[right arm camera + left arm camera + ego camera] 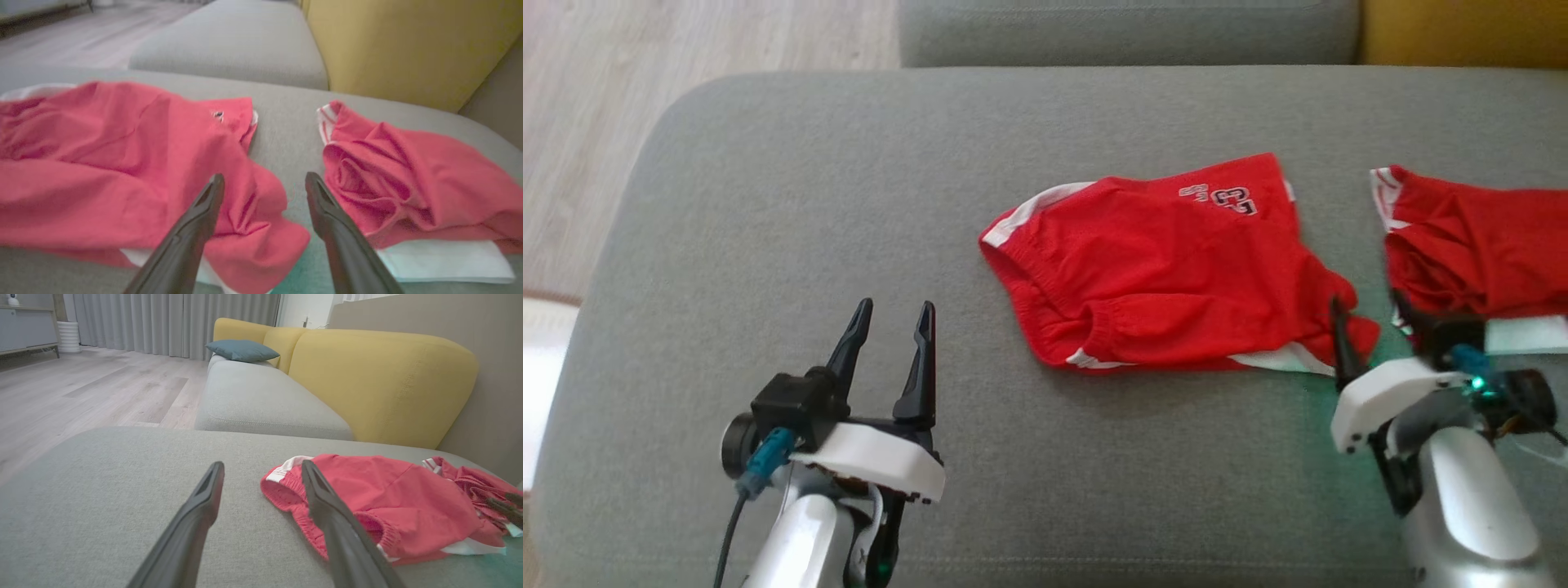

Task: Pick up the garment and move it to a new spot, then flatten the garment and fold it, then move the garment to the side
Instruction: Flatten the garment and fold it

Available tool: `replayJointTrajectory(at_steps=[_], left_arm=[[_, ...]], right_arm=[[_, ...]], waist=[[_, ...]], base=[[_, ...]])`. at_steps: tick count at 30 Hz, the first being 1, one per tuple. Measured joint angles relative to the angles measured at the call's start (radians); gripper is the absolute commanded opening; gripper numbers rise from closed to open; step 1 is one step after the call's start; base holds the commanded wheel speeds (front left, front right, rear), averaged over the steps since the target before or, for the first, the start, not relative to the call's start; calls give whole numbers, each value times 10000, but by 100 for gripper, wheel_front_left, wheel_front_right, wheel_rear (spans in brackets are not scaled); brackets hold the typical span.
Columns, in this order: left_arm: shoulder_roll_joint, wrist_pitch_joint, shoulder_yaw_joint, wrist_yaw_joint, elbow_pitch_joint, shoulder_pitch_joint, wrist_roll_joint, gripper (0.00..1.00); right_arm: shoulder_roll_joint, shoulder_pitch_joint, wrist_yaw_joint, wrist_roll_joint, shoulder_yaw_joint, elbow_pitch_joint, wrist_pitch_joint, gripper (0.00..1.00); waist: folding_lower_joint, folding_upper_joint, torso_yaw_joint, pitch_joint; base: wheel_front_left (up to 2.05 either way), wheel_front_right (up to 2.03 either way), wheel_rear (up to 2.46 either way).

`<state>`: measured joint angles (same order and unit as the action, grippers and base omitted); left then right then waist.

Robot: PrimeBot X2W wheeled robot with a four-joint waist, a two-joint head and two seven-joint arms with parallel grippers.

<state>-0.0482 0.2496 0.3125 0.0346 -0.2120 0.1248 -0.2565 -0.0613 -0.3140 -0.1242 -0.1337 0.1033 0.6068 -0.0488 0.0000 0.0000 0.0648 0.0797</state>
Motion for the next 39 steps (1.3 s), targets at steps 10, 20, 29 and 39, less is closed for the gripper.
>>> replayJointTrajectory(at_steps=[10, 20, 29, 39], left_arm=[[0, 0, 100, 4, 330, -251, -163, 100], [0, 0, 320, 65, 497, -252, -359, 100], [0, 0, 405, 90, 408, -179, -368, 100], [-4, -4, 1085, -226, -1605, 317, -90, 100]], right_arm=[[111, 1199, 0, 1528, 401, -3016, -491, 100], [153, 2615, 0, 2604, -50, -4504, -349, 100], [161, 2610, 0, 2675, -148, -4736, -349, 100], [161, 2295, 0, 2752, -128, -4792, -353, 100]], waist=[[0, 0, -720, -388], [0, 0, -1287, -223], [0, 0, -1524, -37], [0, 0, -1689, 253]], base=[[0, 0, 0], [0, 0, 0], [0, 0, 0], [0, 0, 0]])
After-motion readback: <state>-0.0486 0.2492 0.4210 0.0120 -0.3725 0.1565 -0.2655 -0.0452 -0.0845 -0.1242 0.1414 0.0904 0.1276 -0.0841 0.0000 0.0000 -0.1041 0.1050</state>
